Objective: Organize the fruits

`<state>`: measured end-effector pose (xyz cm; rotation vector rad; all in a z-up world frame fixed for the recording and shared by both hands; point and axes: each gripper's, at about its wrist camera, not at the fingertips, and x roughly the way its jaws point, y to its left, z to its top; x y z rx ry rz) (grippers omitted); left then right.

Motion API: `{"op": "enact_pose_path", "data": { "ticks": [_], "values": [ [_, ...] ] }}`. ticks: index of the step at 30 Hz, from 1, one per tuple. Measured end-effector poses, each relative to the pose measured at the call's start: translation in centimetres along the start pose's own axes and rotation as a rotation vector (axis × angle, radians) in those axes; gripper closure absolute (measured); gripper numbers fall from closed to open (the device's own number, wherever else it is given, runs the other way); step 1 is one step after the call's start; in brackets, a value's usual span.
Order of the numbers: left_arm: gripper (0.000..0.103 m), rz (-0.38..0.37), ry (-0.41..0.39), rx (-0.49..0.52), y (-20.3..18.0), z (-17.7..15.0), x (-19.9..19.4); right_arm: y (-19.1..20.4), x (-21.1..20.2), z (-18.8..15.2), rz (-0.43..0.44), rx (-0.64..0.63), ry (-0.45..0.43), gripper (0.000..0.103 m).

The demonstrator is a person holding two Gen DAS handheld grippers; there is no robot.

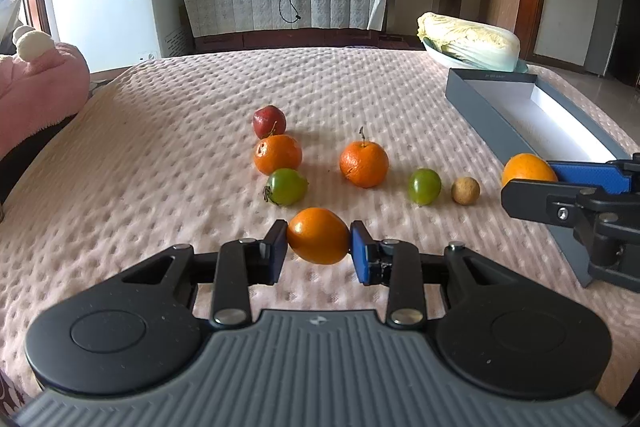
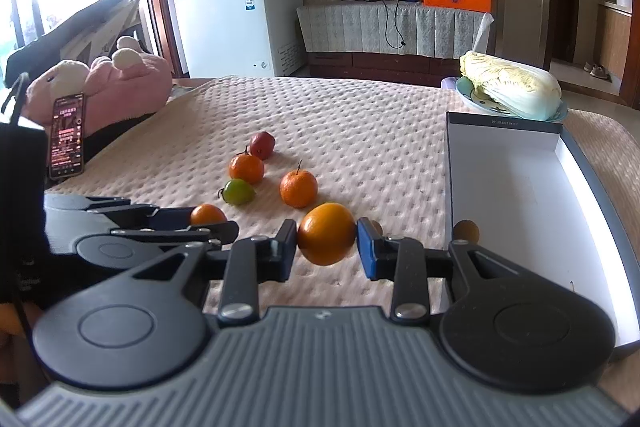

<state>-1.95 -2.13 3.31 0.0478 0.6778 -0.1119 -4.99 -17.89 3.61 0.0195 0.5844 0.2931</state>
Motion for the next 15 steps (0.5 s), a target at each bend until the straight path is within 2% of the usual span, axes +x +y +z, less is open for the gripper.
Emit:
{"op": "enact_pose_path", "data": {
  "ticks": [15],
  "values": [
    [0.064,-0.035,-0.011,0.021,-2.6,0.6,-0.3,-1.6,-1.5,0.0,-0.019,0.035,-0.023,0.068]
  ]
}}
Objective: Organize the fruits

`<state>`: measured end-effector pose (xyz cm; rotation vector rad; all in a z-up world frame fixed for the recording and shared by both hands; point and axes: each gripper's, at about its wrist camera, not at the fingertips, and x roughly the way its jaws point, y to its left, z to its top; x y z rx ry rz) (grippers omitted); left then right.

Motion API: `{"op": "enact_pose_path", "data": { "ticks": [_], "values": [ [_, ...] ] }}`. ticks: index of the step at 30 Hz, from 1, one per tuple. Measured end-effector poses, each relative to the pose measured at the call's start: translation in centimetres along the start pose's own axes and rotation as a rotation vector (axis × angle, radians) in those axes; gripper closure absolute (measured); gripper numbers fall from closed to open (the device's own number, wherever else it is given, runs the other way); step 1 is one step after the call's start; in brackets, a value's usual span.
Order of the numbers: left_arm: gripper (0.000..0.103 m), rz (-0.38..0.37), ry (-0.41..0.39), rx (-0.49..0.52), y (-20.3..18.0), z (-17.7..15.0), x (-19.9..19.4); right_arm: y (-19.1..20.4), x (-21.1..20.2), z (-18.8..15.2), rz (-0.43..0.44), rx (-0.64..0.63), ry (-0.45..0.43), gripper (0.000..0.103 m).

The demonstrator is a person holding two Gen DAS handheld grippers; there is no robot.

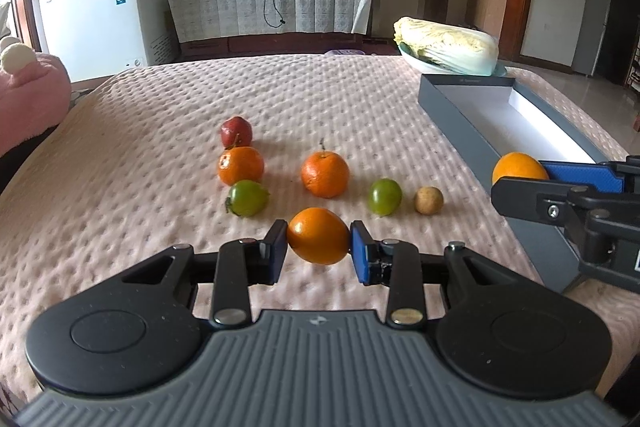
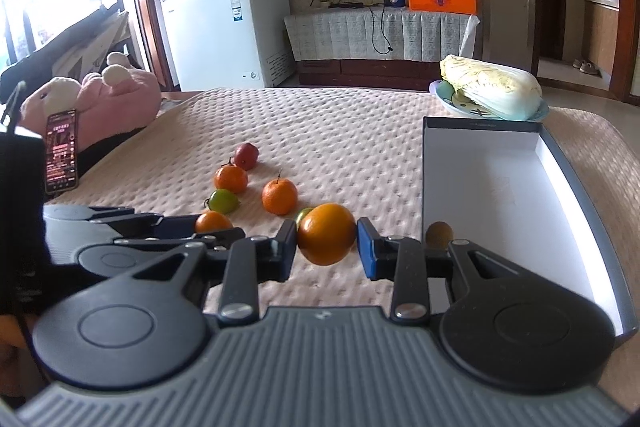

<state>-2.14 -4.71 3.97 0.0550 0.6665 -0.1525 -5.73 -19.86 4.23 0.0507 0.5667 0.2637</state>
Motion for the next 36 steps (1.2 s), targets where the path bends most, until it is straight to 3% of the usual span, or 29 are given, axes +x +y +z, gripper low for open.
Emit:
{"op": "enact_pose_path", "data": {
  "ticks": [12,26,36],
  "values": [
    [0.064,-0.013,0.0,0.001,-0.6,0.1,0.3,-1.7,-2.0,1.3,0.019,-0.081,0.017,0.068],
    [0.064,-0.03,-0.011,0.019,-1.2,0.2,-0.3,-5.7,-1.8,1.0,-0.064,0.076,-0.031,0.068],
    [0.064,-0.104,-0.078,0.075,-4.8,2.9,-0.9,-10.5,-0.8,0.3,-0.195,0.217,0.062,0.068]
  ]
}}
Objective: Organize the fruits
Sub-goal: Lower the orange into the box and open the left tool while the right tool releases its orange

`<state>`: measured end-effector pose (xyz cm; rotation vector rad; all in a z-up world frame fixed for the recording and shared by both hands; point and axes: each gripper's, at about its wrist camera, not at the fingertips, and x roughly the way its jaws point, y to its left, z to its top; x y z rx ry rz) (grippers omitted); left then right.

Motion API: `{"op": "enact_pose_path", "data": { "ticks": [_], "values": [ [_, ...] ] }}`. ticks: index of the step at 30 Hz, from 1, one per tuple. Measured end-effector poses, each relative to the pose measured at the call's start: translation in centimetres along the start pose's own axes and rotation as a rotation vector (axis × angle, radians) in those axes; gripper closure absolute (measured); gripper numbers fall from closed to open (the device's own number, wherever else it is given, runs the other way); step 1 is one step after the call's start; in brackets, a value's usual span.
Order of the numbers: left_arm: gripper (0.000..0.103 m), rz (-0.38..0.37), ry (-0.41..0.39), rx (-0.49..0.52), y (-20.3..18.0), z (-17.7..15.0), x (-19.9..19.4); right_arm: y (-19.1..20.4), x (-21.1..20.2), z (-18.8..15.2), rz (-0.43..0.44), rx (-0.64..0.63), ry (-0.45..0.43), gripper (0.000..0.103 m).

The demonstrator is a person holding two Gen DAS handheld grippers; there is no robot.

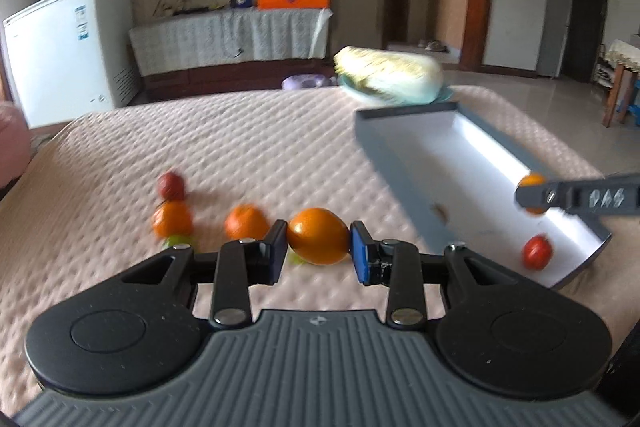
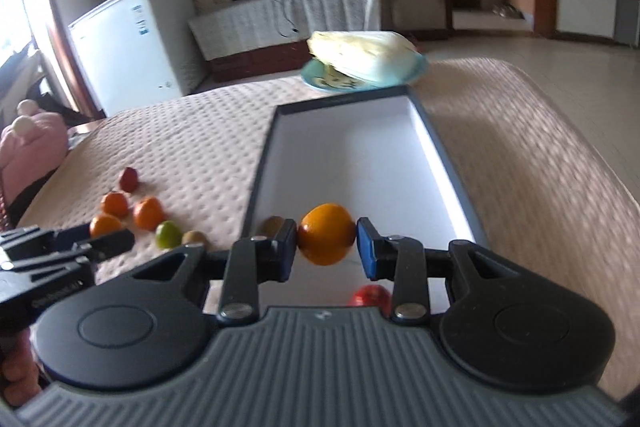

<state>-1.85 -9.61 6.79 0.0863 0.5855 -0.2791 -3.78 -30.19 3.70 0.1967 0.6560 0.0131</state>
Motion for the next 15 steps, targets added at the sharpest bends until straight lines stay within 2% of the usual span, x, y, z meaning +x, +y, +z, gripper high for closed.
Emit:
{"op": "enact_pose_path", "data": {
  "ticks": [8,15],
  "values": [
    [0.064,-0.096,-0.015,0.031,-5.6,4.7,4.1,-0.7,1.2,-0.5,-0.015,0.03,0.071,0.068],
    [0.064,-0.137,0.038,0.073,-10.5,5.5,9.2,-0.8,1.8,-0.6,-0.011,0.018,0.101,0.068]
  ]
}}
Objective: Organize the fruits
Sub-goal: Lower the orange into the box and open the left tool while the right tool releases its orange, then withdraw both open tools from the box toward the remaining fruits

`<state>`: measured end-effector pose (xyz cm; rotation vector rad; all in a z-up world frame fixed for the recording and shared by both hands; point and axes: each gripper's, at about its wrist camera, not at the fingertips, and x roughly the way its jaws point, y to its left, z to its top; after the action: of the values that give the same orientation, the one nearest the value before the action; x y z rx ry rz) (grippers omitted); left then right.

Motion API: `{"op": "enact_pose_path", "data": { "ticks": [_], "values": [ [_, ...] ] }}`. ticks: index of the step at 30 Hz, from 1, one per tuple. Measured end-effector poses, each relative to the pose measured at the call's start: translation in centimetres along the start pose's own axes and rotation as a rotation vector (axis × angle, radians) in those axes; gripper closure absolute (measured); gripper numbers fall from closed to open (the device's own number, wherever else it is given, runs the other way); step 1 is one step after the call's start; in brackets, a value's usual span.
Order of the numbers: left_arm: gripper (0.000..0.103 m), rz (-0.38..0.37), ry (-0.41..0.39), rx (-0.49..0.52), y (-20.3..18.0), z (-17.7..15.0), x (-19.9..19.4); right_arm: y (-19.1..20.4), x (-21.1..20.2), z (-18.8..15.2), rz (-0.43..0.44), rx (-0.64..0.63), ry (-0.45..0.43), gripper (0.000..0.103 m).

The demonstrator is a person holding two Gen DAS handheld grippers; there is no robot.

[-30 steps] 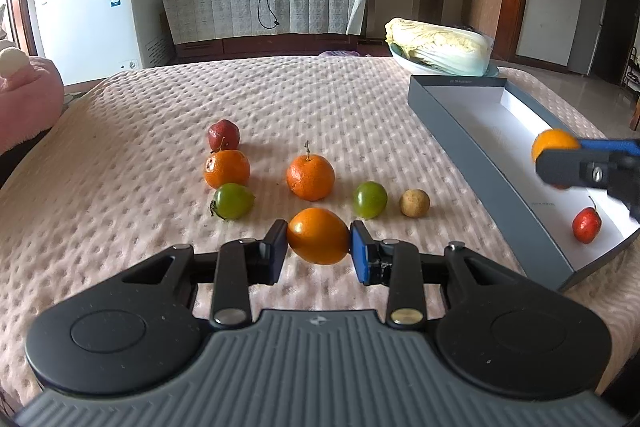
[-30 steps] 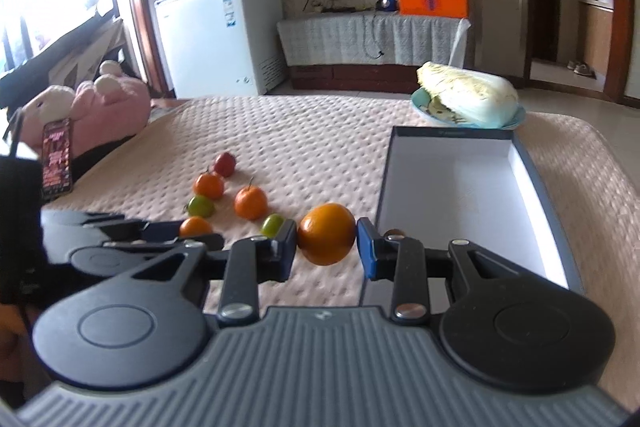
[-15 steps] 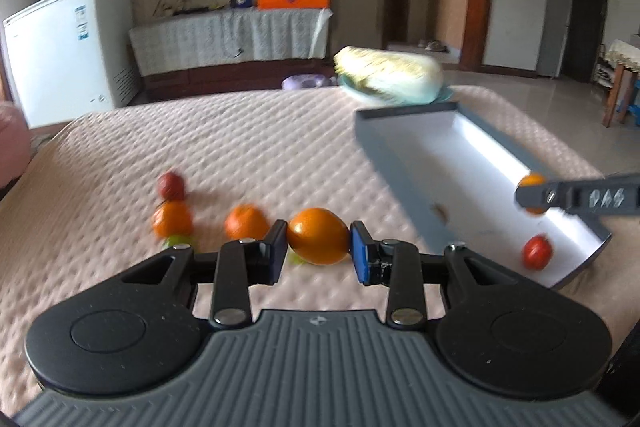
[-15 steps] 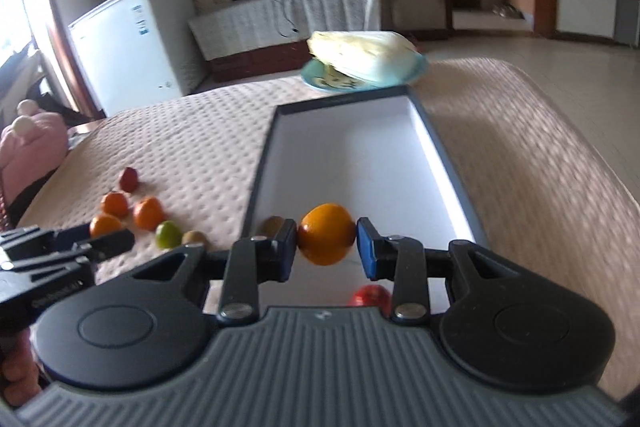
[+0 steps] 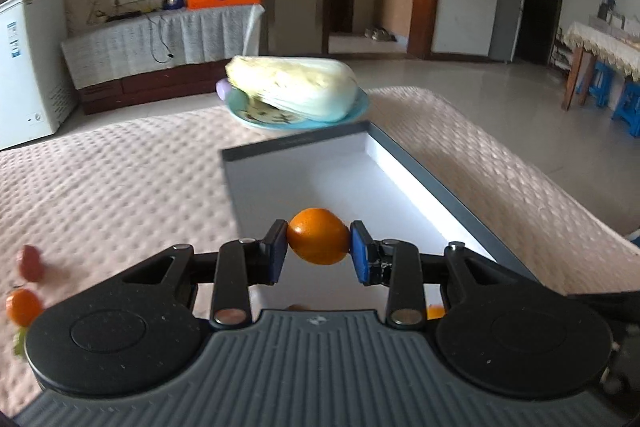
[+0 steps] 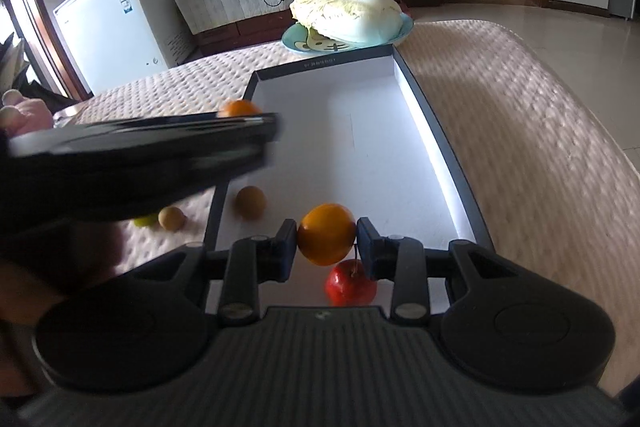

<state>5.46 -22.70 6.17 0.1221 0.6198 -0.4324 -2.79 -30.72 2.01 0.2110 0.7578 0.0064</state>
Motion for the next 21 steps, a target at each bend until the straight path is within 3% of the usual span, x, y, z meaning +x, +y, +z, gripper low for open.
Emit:
{"op": "enact_pose_path", "data": {
  "ticks": [9,15,21],
  "values": [
    [0.064,-0.019,0.06,0.032,-0.8,0.4,4.2,-0.8,0.3,0.1,-0.017,0.011,0.009,0.068],
    [0.063,-0.022,0.048,0.047,-0.3,0.5,3.7,-0.6,0.4,0.1,-0.02,0.017,0.001,0.068],
    [0.052,-0.025,0.004,0.06,-0.1,0.9,1.3,-0.1,0.8,0.2,-0.034,0.011,0.001,0.068]
  ]
}}
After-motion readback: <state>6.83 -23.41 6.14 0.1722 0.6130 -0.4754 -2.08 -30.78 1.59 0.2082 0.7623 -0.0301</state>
